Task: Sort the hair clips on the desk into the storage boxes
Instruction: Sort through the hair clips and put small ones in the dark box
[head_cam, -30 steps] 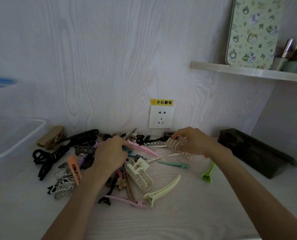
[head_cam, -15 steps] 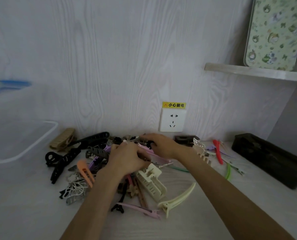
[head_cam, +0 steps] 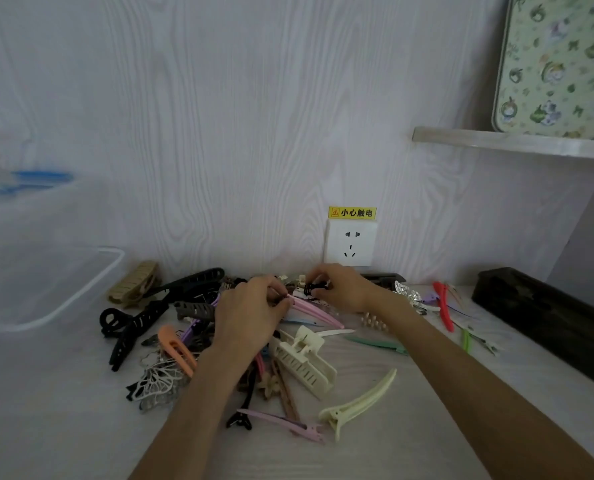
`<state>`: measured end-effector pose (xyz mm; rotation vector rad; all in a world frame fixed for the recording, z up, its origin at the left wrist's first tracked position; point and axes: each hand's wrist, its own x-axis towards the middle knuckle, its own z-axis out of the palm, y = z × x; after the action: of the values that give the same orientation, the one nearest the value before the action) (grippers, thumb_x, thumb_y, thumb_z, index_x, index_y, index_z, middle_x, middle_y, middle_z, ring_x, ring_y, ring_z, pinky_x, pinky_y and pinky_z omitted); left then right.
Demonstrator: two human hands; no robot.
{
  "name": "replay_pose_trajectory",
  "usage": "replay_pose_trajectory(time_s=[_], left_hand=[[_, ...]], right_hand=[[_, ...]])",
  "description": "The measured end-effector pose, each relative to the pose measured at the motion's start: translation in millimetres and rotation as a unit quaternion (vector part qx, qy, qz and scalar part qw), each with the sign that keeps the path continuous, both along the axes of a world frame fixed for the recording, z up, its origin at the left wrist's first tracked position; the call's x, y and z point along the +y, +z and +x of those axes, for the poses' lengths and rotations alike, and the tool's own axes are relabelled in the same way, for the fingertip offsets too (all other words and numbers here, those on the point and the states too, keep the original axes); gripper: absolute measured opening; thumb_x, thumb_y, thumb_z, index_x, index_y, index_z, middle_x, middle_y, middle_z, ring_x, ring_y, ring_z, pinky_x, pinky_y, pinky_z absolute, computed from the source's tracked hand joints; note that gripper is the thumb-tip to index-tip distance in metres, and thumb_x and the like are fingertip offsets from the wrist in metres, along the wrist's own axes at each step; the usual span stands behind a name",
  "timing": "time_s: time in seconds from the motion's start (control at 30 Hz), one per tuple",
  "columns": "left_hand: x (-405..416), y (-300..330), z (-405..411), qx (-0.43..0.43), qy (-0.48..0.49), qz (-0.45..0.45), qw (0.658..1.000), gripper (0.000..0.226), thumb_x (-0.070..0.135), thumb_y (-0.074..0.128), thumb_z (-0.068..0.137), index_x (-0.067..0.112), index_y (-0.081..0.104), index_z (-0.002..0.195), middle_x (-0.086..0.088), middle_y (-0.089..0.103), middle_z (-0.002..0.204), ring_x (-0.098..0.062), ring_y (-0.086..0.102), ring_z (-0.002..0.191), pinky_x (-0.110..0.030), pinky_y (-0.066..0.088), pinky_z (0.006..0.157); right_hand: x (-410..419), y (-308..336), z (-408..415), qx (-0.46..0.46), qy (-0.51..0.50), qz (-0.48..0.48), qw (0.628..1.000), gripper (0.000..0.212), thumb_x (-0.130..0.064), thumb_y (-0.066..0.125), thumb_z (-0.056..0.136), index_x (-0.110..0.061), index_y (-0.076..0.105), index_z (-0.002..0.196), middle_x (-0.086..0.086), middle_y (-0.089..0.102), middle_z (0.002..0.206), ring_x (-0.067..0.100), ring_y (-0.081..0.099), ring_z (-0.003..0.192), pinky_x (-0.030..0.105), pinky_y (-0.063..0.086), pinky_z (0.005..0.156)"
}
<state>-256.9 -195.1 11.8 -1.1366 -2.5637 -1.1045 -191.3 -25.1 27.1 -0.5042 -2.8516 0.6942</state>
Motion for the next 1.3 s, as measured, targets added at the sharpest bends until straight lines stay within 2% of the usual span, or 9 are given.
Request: replay_pose_trajectory(time_s=[0.17, 0.37, 0.5, 0.6, 0.7, 0.77, 0.93, 1.13, 1.3], left_hand=[[2, 1, -1, -0.011, 0.021, 0.026, 0.999, 0.019, 0.04, 0.063, 0.084, 0.028, 0.065, 0.098, 0.01, 0.072, 0.101, -0.008, 0.066, 0.092, -0.03, 0.053, 0.078], [1, 3, 1, 0.011, 0.036, 0.063, 0.997, 0.024, 0.039, 0.061, 0.086, 0.027, 0.065, 0.106, 0.009, 0.071, 0.104, -0.009, 0.065, 0.096, -0.028, 0.053, 0.074], [6, 29, 18, -0.087, -0.04, 0.185, 0.978, 0.015, 0.03, 0.064, 0.085, 0.024, 0.07, 0.098, 0.011, 0.071, 0.088, 0.004, 0.065, 0.079, -0.024, 0.055, 0.081], [40, 58, 59, -0.18, -0.14, 0.248, 0.942, 0.01, 0.019, 0.064, 0.085, 0.017, 0.069, 0.094, 0.012, 0.069, 0.078, 0.012, 0.062, 0.063, -0.003, 0.048, 0.063], [89, 71, 112, -0.184, -0.229, 0.241, 0.925, 0.011, 0.017, 0.065, 0.085, 0.016, 0.069, 0.095, 0.006, 0.071, 0.08, 0.002, 0.066, 0.071, -0.015, 0.054, 0.072], [126, 63, 141, -0.152, -0.251, 0.221, 0.93, 0.013, 0.018, 0.065, 0.084, 0.018, 0.07, 0.096, 0.003, 0.073, 0.087, -0.006, 0.068, 0.081, -0.022, 0.054, 0.078], [211, 27, 195, -0.142, -0.246, 0.221, 0.933, 0.019, 0.013, 0.062, 0.084, 0.014, 0.069, 0.101, -0.001, 0.072, 0.101, -0.014, 0.067, 0.092, -0.028, 0.052, 0.087], [252, 9, 212, -0.181, -0.278, 0.187, 0.925, 0.04, 0.001, 0.058, 0.085, 0.007, 0.058, 0.124, -0.011, 0.065, 0.12, -0.021, 0.063, 0.11, -0.034, 0.049, 0.099], [234, 6, 193, -0.166, -0.319, 0.14, 0.922, 0.045, 0.001, 0.057, 0.086, 0.015, 0.055, 0.128, -0.004, 0.06, 0.128, -0.018, 0.058, 0.116, -0.03, 0.046, 0.102]], right_hand=[[0, 1, 9, 0.121, -0.048, -0.206, 0.97, 0.024, -0.007, 0.044, 0.095, -0.008, 0.052, 0.118, 0.011, 0.056, 0.112, 0.02, 0.057, 0.092, 0.016, 0.049, 0.064], [0, 22, 40, 0.244, -0.079, -0.38, 0.889, 0.026, -0.006, 0.049, 0.093, -0.011, 0.058, 0.117, 0.008, 0.065, 0.099, 0.017, 0.065, 0.086, 0.018, 0.055, 0.072], [20, 24, 102, 0.277, -0.109, -0.31, 0.903, 0.021, -0.008, 0.053, 0.092, -0.016, 0.062, 0.109, 0.003, 0.066, 0.096, 0.006, 0.067, 0.076, 0.013, 0.055, 0.063], [54, 22, 161, 0.338, -0.169, -0.196, 0.905, 0.02, -0.004, 0.056, 0.089, -0.017, 0.061, 0.102, 0.008, 0.066, 0.094, 0.004, 0.066, 0.071, 0.013, 0.052, 0.063], [83, 16, 209, 0.37, -0.262, -0.01, 0.891, 0.02, -0.007, 0.056, 0.089, -0.014, 0.06, 0.107, 0.007, 0.067, 0.098, 0.015, 0.064, 0.084, 0.025, 0.051, 0.075], [94, 5, 229, 0.391, -0.312, 0.053, 0.864, 0.021, -0.011, 0.056, 0.089, -0.016, 0.059, 0.11, 0.005, 0.067, 0.103, 0.015, 0.062, 0.086, 0.024, 0.046, 0.076], [107, -7, 248, 0.437, -0.377, 0.123, 0.807, 0.026, -0.013, 0.058, 0.086, -0.018, 0.061, 0.112, 0.004, 0.067, 0.11, 0.024, 0.064, 0.094, 0.037, 0.053, 0.084], [112, -15, 253, 0.308, -0.433, 0.118, 0.839, 0.037, -0.009, 0.057, 0.084, -0.02, 0.062, 0.119, 0.011, 0.07, 0.109, 0.029, 0.065, 0.097, 0.034, 0.051, 0.08], [111, -15, 256, 0.363, -0.426, 0.128, 0.819, 0.031, -0.005, 0.057, 0.084, -0.016, 0.067, 0.111, 0.007, 0.071, 0.106, 0.024, 0.067, 0.093, 0.022, 0.047, 0.08]])
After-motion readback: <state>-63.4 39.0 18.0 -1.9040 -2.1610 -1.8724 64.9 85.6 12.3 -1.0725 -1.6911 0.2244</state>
